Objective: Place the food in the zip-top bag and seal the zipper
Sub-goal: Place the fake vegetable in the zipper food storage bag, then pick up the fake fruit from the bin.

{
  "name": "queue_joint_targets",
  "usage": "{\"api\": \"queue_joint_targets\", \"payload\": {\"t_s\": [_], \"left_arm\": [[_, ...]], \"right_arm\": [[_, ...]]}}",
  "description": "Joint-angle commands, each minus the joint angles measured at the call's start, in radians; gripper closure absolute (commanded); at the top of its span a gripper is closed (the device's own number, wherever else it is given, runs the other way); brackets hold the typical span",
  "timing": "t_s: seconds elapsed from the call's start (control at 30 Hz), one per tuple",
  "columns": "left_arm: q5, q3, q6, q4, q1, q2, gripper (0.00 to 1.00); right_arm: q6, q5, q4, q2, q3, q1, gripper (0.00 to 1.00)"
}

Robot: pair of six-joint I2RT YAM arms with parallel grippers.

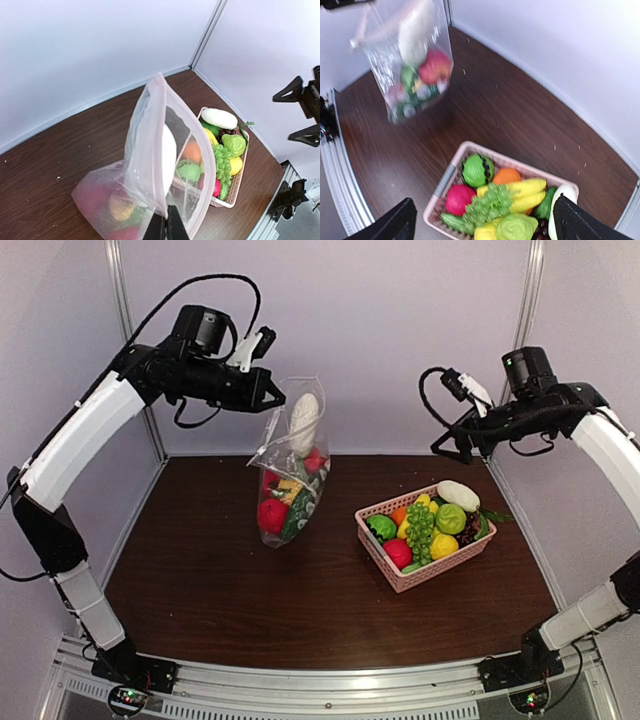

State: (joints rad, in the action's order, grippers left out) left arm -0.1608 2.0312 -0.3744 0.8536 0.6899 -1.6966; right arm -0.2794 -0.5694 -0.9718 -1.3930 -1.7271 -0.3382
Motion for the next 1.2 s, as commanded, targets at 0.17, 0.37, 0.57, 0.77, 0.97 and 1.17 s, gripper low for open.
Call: {"api": "queue_joint_targets", "payload": {"t_s": [0.17, 0.37, 0.57, 0.77, 0.97, 1.17], "left_arm": [[-0.146, -0.103, 0.104, 0.073, 0.010, -0.070, 1.00], [-0.193, -0.177, 0.077, 0.013, 0.010, -0.049, 1.00], [-0.233, -0.236, 0.035, -0.020, 0.010, -0.034, 1.00], [-0.216, -0.245, 0.028, -0.051, 0.010, 0.005, 1.00], [-0.223, -0.255, 0.024, -0.051, 0.010, -0.004, 1.00], [-0.220, -0.277, 0.017, -0.065, 0.010, 0.006, 1.00]], "right_arm": [[-0.250, 0.307, -0.042, 0.015, 0.342, 0.044, 0.05], [-0.257, 0.346, -0.017, 0.003, 0.409, 0.046, 0.04], [-0.259, 0.392, 0.016, -0.020, 0.454, 0.045, 0.04], [-0.258, 0.433, 0.065, -0.041, 0.487, 0.046, 0.05], [-0.245, 0.413, 0.113, -0.094, 0.494, 0.045, 0.07], [-0.230, 0.395, 0.135, -0.156, 0.506, 0.045, 0.12]]}}
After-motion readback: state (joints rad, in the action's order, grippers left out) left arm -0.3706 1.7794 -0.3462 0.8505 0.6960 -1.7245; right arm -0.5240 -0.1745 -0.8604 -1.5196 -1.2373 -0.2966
